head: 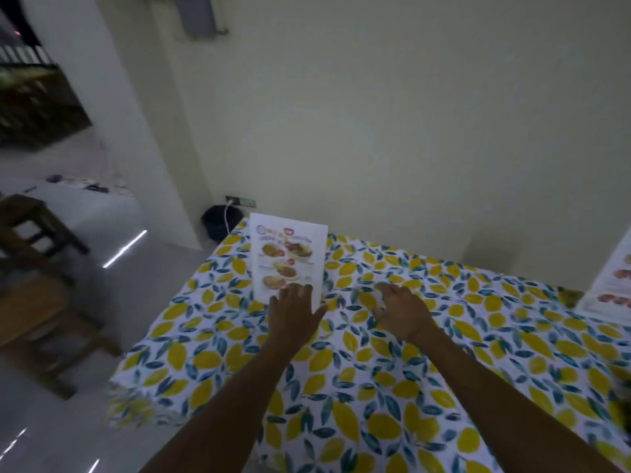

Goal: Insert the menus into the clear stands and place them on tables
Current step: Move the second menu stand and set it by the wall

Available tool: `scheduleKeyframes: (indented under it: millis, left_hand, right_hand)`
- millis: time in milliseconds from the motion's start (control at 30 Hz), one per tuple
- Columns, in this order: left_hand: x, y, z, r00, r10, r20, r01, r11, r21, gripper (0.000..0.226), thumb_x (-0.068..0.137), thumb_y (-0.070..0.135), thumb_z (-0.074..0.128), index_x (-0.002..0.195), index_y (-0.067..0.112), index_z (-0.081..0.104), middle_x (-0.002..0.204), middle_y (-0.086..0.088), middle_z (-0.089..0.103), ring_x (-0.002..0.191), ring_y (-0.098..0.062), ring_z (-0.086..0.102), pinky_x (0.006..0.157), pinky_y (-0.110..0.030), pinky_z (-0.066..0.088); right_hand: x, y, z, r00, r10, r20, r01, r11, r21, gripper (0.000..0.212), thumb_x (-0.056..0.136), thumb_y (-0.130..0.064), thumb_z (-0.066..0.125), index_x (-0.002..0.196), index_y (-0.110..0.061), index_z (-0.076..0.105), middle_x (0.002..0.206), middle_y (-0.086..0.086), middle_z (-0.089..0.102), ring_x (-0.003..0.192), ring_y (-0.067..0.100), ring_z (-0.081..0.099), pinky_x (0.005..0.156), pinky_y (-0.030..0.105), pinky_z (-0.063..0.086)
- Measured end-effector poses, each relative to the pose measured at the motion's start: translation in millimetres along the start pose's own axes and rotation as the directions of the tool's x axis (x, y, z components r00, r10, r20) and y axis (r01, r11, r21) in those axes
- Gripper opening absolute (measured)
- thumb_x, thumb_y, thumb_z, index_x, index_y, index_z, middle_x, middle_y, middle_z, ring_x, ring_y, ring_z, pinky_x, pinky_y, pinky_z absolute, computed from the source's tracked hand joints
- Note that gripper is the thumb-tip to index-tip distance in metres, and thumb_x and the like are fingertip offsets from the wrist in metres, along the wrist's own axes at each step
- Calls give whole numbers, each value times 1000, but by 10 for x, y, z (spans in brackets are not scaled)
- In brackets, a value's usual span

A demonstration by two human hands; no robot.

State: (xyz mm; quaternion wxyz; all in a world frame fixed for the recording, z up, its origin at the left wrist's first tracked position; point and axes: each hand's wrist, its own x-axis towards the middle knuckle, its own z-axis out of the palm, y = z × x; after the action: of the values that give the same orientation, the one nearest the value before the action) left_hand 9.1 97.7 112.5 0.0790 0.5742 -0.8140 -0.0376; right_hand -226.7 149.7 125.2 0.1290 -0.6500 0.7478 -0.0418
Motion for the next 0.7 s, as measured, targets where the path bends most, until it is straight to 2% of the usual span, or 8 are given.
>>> scheduleKeyframes:
  millis: [167, 300, 400, 467, 533, 600, 633, 700]
  left_hand:
    - [61, -703, 94, 979, -156, 132, 158, 987, -7, 67, 89, 66, 39, 140, 22, 40, 138, -12, 49, 124, -34, 48, 101, -48, 40]
    - [265, -1143, 243, 952, -227, 204, 246, 966, -74, 65, 89, 65, 42, 136, 20, 39, 129, -14, 54, 115, -36, 54, 95, -48, 45]
    - [544, -1367, 387, 912, -283, 299, 340, 927, -160, 73, 90, 62, 44, 143, 13, 29, 132, -19, 53, 114, -38, 56, 95, -48, 47]
    - [744, -1492, 470, 889, -288, 357, 386, 890, -244, 81, 93, 54, 49, 150, 8, 15, 144, -21, 44, 126, -38, 50, 100, -47, 44]
    - [948, -1595, 539, 899, -253, 359, 370, 876, -309, 82, 95, 44, 52, 152, 8, 6, 148, -20, 41, 130, -36, 48, 100, -46, 43]
    - [1155, -1658, 576, 928, -195, 317, 304, 889, -343, 80, 95, 37, 54, 153, 10, 6, 144, -18, 47, 125, -35, 52, 96, -45, 47]
    - [1251, -1684, 594, 941, -175, 288, 274, 896, -351, 77, 95, 35, 55, 152, 11, 10, 140, -18, 51, 121, -36, 55, 93, -46, 49]
    - [1417, -1750, 618, 959, -168, 228, 249, 883, -397, 68, 92, 31, 60, 147, 14, 24, 129, -17, 60, 111, -36, 61, 87, -46, 53]
  right_hand:
    - [410, -489, 313, 997, -13, 80, 9, 999, 50, 63, 93, -48, 48, 147, -19, 32, 148, 9, 45, 133, 31, 43, 101, 45, 47]
    - [750, -750, 583, 993, 9, 114, -17, 998, 69, 64, 94, -44, 48, 148, -14, 31, 152, 10, 40, 138, 31, 37, 108, 43, 41]
    - [1022, -908, 758, 979, 116, 167, -145, 975, 169, 68, 93, -38, 51, 148, -7, 28, 150, 15, 40, 137, 32, 40, 106, 43, 40]
    - [1164, -977, 885, 976, 148, 159, -184, 953, 240, 61, 91, -35, 56, 139, -3, 36, 130, 17, 57, 120, 34, 56, 91, 40, 48]
    - [1251, -994, 1026, 976, 190, 110, -216, 919, 330, 41, 90, -30, 60, 119, -4, 48, 104, 14, 67, 96, 32, 65, 75, 38, 51]
    - [1283, -1045, 1070, 962, 271, 42, -265, 876, 403, 16, 91, -20, 60, 96, -6, 53, 84, 12, 65, 78, 29, 64, 64, 37, 48]
    - [1288, -1082, 1067, 958, 285, 11, -264, 870, 416, 14, 92, -18, 60, 86, -8, 51, 75, 9, 61, 70, 26, 60, 59, 35, 45]
    - [1280, -1156, 1076, 962, 270, -43, -229, 879, 418, 26, 92, -15, 60, 73, -18, 43, 61, -5, 47, 56, 12, 49, 51, 26, 33]
